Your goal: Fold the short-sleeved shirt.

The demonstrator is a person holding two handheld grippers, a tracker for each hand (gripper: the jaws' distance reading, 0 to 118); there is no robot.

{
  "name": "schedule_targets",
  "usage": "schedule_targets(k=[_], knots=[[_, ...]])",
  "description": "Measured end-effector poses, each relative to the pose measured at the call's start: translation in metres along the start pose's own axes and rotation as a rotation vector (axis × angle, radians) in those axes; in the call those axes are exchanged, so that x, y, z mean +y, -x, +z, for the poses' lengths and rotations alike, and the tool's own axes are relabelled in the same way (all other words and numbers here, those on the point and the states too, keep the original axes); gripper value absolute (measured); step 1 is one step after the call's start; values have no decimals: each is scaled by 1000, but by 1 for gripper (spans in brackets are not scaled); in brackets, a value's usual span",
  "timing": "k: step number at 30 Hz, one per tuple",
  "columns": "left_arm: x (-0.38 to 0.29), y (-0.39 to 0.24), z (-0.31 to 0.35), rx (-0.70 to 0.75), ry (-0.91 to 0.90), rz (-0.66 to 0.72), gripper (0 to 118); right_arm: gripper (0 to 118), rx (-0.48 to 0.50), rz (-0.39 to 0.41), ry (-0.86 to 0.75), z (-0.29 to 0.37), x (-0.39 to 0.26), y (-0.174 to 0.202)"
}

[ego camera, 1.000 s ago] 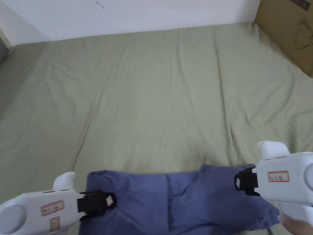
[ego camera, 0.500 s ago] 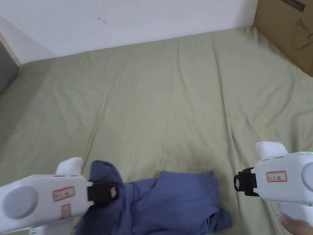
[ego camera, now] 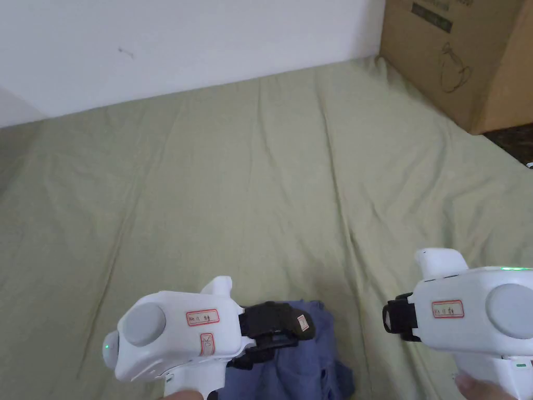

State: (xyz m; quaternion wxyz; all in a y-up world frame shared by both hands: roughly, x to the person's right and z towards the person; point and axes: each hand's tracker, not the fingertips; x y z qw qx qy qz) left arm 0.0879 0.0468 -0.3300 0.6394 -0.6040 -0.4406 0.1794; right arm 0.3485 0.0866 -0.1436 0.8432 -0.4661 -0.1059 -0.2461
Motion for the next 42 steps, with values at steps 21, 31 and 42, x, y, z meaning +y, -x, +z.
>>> schedule_targets(k=[21, 31, 42], knots=[[-5, -18, -15, 175, 125, -188, 2, 0, 14, -23, -11, 2, 0, -8], [11, 12, -85, 119, 194, -32, 1, 0, -7, -31, 6, -2, -4, -14], [-7, -51, -36, 57, 70, -328, 1, 0, -10, -22, -25, 8, 7, -14]])
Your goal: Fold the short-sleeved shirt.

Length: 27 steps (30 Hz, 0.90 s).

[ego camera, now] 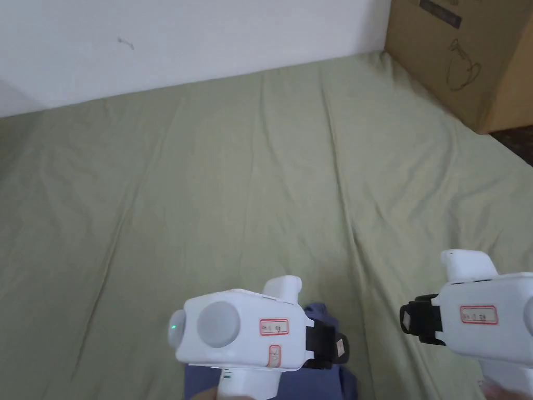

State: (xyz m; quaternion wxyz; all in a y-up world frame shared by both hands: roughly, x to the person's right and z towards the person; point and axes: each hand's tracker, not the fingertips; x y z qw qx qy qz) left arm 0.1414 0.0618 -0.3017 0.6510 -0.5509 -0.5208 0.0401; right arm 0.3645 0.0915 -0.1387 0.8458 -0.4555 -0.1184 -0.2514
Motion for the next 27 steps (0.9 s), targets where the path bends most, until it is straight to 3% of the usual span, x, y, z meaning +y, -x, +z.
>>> schedule_targets(k=[4, 10, 13, 16, 18, 21, 22, 25, 27], knots=[[-5, 6, 80, 65, -209, -36, 1, 0, -4, -2, -38, 10, 4, -1], [-50, 70, 156, 155, -405, 204, 1, 0, 136, 63, 58, -16, -3, 29], [-76, 102, 170, 196, -435, 330, 1, 0, 269, 144, 131, -40, -12, 59], [-98, 121, 174, 205, -450, 425, 1, 0, 456, 112, 281, -70, -22, 73], [-108, 130, 174, 178, -479, 463, 1, 0, 443, 140, 361, -88, -29, 73], [-115, 149, 174, 88, -479, 493, 1, 0, 322, 214, 408, -103, -39, 63], [-115, 153, 174, 63, -480, 492, 1, 0, 332, 196, 416, -107, -40, 56], [-114, 164, 173, -13, -475, 486, 1, 0, 400, 37, 430, -111, -39, 33], [-112, 172, 170, -55, -462, 469, 5, 0, 395, 25, 429, -111, -38, 29]])
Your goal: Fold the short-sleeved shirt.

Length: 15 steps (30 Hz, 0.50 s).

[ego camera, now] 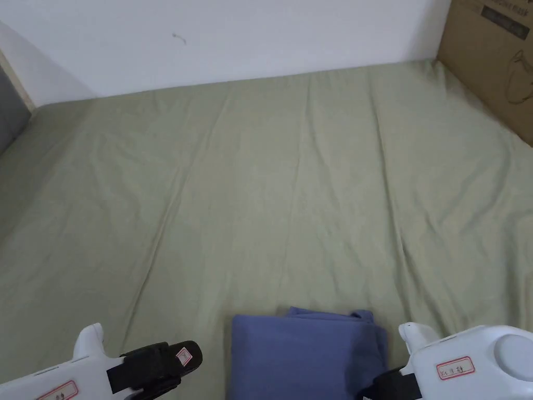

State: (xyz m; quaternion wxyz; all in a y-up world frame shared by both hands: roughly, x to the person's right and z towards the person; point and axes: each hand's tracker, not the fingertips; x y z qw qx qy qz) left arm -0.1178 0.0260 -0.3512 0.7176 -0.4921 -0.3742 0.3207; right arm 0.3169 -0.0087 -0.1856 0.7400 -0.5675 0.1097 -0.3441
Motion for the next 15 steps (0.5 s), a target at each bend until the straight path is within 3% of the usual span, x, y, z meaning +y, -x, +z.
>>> schedule_targets(k=[1, 2, 4, 5, 8, 13, 15], knots=[[1, 4, -3, -23, 13, -2, 17, 0, -8, 14, 2, 0, 0, 1], [3, 8, -6, -35, 30, -3, 39, 0, -10, 25, 5, 1, 0, 2], [4, 14, -14, -45, 54, -9, 90, 0, -3, 33, 11, 2, 2, -1], [2, 15, -19, -59, 80, -18, 102, 0, 0, 30, 16, 2, 3, -3], [-1, 26, -34, -145, 151, -28, 104, 0, 2, 26, 21, 3, 5, -3], [-8, 53, -73, -209, 288, 77, 104, 0, 9, 11, 19, 3, 3, -6], [-13, 61, -92, -304, 341, 147, 104, 0, 15, -4, 17, 4, 2, -7]])
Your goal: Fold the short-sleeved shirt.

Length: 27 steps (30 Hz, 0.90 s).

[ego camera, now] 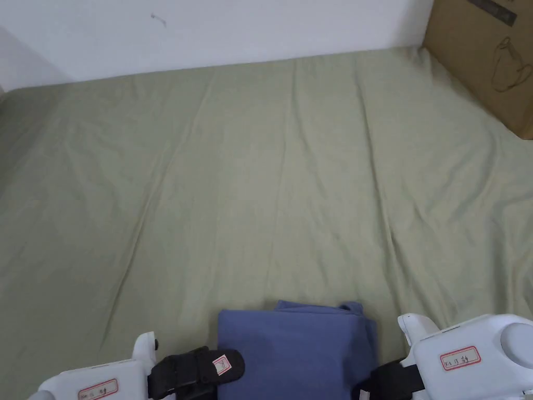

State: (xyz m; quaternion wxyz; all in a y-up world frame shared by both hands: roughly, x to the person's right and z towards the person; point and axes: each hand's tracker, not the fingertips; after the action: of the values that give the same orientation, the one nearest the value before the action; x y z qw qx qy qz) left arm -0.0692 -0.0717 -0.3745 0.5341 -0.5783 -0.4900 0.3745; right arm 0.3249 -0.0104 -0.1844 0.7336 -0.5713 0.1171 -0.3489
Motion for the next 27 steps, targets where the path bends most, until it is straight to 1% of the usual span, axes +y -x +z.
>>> schedule_targets(k=[1, 2, 6, 8, 9, 10, 11, 12, 13, 14, 15, 16, 18, 21, 22, 25, 27], knots=[[2, 2, -9, -62, 17, 4, 103, 0, 3, -8, 0, 0, 0, -1], [4, 3, -19, -86, 32, 0, 103, 0, 5, -15, -1, 0, 0, -1], [12, 4, -51, -115, 72, -31, 103, 0, 2, -24, -1, -1, 0, -1], [15, 10, -58, -163, 62, -11, 102, 0, -9, -22, 1, -2, 0, 0], [17, 14, -58, -176, 60, 1, 99, 0, -10, -23, 1, -2, 0, 0], [17, 16, -57, -174, 56, 5, 86, 0, -10, -24, 2, -2, 0, 0], [16, 18, -56, -136, 47, -1, 64, 0, -8, -27, 2, -2, 0, 0], [16, 21, -55, -53, 43, -23, 35, 0, -7, -28, 2, -2, 0, 0], [14, 23, -56, 41, 43, -59, 25, 0, -7, -30, 2, -3, 0, 0], [11, 21, -55, -18, 42, -44, 25, 0, -1, -33, 2, -3, 0, -1], [10, 13, -54, -21, 28, -55, 25, 0, -3, -36, 0, -3, 0, -1], [10, 8, -56, 44, 34, -87, 25, 0, -4, -39, -1, -3, 0, -1], [7, 1, -57, 65, 20, -91, 24, 0, -1, -45, -6, -3, -1, -2], [-1, -23, -54, 183, -4, -169, 24, 0, 1, -65, -19, 2, -3, 1], [-4, -34, -51, 201, -9, -197, 24, 0, -6, -63, -27, 5, -3, 6], [-13, -62, -32, 241, -47, -265, 23, 0, -56, -10, -66, 19, -2, 20], [-11, -78, -7, 275, -72, -305, 23, 0, -63, 18, -94, 31, 0, 31]])
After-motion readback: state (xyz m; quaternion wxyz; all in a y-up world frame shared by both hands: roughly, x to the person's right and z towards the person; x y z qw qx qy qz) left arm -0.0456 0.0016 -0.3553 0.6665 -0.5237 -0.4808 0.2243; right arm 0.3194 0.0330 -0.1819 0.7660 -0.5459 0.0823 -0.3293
